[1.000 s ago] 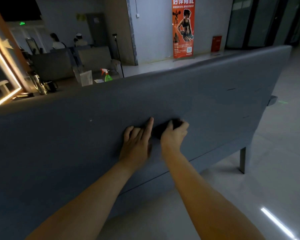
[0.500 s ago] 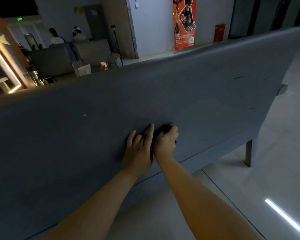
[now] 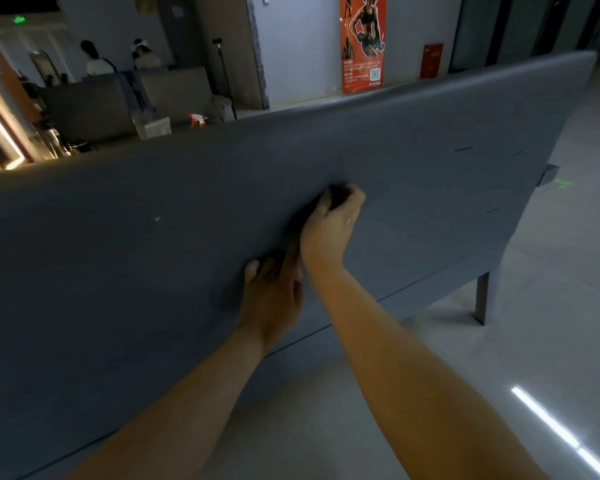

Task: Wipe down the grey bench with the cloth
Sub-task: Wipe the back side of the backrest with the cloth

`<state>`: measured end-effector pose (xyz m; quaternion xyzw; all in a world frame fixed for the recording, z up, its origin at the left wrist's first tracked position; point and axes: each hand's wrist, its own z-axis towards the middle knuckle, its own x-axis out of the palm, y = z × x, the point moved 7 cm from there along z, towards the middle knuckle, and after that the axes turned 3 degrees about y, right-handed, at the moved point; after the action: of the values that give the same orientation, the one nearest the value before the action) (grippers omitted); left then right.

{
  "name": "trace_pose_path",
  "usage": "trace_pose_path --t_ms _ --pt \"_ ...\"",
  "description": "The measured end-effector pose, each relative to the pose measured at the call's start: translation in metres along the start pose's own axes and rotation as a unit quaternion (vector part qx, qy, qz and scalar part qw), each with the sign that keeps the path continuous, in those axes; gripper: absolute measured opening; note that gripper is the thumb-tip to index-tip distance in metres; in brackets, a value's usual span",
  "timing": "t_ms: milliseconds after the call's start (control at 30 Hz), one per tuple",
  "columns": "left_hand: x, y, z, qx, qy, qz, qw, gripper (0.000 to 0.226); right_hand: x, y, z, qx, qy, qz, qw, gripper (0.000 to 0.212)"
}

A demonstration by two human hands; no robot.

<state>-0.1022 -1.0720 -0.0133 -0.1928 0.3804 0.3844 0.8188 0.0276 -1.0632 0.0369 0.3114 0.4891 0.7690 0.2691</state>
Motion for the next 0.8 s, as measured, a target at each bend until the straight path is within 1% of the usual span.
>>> trace_pose_path --t_ms 100,133,200,267,333,400,467,500,533,600,633,733,767,800 --pt "0.017 0.002 -0.009 0.005 0.028 0.023 0.999 0.067 -0.010 -0.075 -0.021 0.072 -0.002 -0.072 0.995 0.004" --pt "0.026 0.002 -0.016 0.012 0.038 0.030 0.999 0.070 -0.012 -0.089 -0.026 0.076 -0.005 -0.090 0.993 0.011" --pt "0.043 0.004 -0.030 0.013 0.058 0.046 0.997 0.079 -0.012 -0.099 -0.030 0.047 -0.008 -0.114 0.992 0.021" --pt "0.055 0.009 -0.036 -0.002 0.068 0.055 0.996 0.082 -0.011 -0.104 -0.029 0.031 -0.011 -0.129 0.991 0.023" --pt "0.063 0.009 -0.039 -0.011 0.090 0.045 0.995 0.085 -0.013 -0.112 -0.034 0.051 -0.008 -0.149 0.988 0.020" --pt "0.071 0.003 -0.046 -0.017 0.159 0.041 0.986 0.084 -0.022 -0.125 -0.043 0.099 -0.006 -0.158 0.982 0.014" --pt "0.080 0.002 -0.056 -0.043 0.211 0.011 0.976 0.077 -0.028 -0.135 -0.048 0.166 0.002 -0.130 0.977 0.006" --pt "0.082 0.002 -0.061 -0.063 0.223 -0.039 0.972 0.073 -0.031 -0.138 -0.051 0.207 0.007 -0.111 0.972 0.007" --pt "0.083 0.002 -0.065 -0.091 0.229 -0.116 0.962 0.071 -0.035 -0.140 -0.052 0.246 0.014 -0.090 0.965 0.009" --pt "0.088 -0.002 -0.070 -0.155 0.223 -0.271 0.924 0.070 -0.046 -0.141 -0.056 0.317 0.040 -0.043 0.947 0.012" --pt "0.090 -0.003 -0.070 -0.192 0.222 -0.342 0.893 0.070 -0.053 -0.140 -0.058 0.345 0.055 -0.026 0.937 0.015" --pt "0.089 -0.018 -0.068 -0.297 0.194 -0.534 0.768 0.072 -0.081 -0.127 -0.063 0.383 0.066 0.062 0.919 0.020" --pt "0.085 -0.027 -0.066 -0.314 0.184 -0.574 0.733 0.073 -0.089 -0.121 -0.067 0.390 0.065 0.107 0.912 0.021" --pt "0.082 -0.036 -0.063 -0.325 0.179 -0.602 0.708 0.072 -0.098 -0.115 -0.070 0.394 0.066 0.145 0.905 0.023"
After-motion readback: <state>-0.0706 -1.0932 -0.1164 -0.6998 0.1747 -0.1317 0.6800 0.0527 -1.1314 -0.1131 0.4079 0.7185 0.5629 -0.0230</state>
